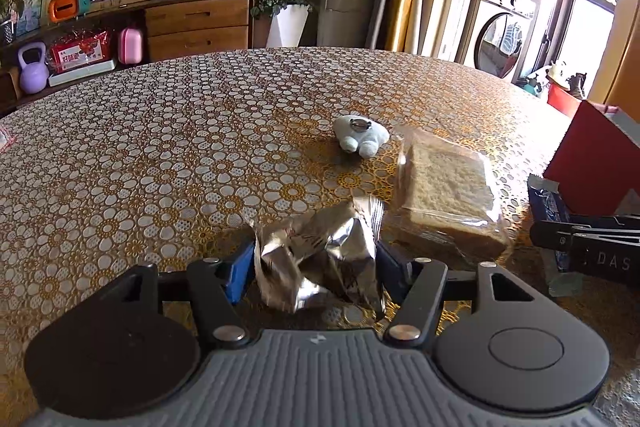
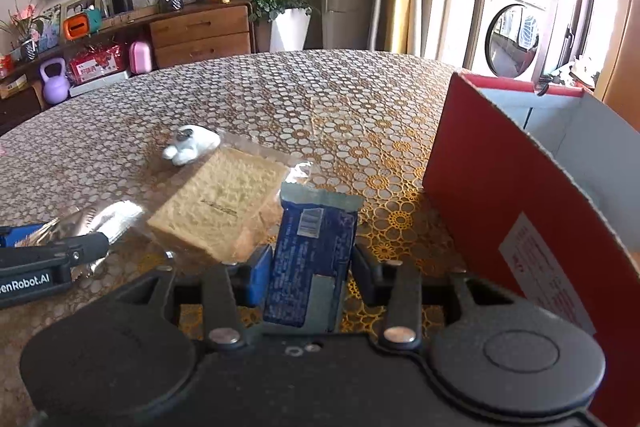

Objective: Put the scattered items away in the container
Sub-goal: 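Lift foil packet and blue snack bar and carry both over the red box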

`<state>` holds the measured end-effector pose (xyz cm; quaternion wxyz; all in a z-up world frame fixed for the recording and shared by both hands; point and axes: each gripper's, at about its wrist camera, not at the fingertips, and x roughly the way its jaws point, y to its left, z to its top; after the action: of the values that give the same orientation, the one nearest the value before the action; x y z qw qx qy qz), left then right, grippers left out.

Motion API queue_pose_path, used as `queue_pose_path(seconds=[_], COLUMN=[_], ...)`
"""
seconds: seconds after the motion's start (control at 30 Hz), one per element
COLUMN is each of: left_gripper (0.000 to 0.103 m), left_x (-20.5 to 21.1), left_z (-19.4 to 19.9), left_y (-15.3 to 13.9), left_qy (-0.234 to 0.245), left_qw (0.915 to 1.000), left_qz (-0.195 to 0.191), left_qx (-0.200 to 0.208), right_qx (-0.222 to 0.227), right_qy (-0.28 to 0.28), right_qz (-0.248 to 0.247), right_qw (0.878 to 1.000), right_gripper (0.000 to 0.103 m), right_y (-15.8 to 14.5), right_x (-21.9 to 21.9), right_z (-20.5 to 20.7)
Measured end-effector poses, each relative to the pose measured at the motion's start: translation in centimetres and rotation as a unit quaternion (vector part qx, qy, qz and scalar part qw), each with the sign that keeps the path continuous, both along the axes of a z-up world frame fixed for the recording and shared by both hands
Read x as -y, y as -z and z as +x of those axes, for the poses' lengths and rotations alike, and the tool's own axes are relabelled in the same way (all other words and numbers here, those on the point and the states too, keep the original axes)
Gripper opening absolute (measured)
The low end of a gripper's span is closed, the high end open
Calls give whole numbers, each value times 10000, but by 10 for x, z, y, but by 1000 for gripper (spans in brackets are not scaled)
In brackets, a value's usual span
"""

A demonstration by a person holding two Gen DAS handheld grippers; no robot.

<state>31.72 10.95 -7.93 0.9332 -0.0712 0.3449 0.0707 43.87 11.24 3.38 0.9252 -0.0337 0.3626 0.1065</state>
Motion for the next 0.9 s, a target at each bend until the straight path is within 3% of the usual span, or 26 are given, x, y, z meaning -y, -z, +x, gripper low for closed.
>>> queue_pose_path(seconds=[0.5, 0.9], left_gripper=[57, 57], left_x=[23, 58], left_z=[-39, -65], left_y=[-34, -77], left_qy=[315, 860], left_qw=[9991, 9949], left_qz=[-42, -41], left_qx=[275, 532], right_qx=[179, 314], right_qy=[-291, -527], right_qz=[123, 204], right_qw=[9993, 9979], right_gripper=[103, 103], right_y=[-36, -75], right_x=[13, 38], right_z=[-42, -78])
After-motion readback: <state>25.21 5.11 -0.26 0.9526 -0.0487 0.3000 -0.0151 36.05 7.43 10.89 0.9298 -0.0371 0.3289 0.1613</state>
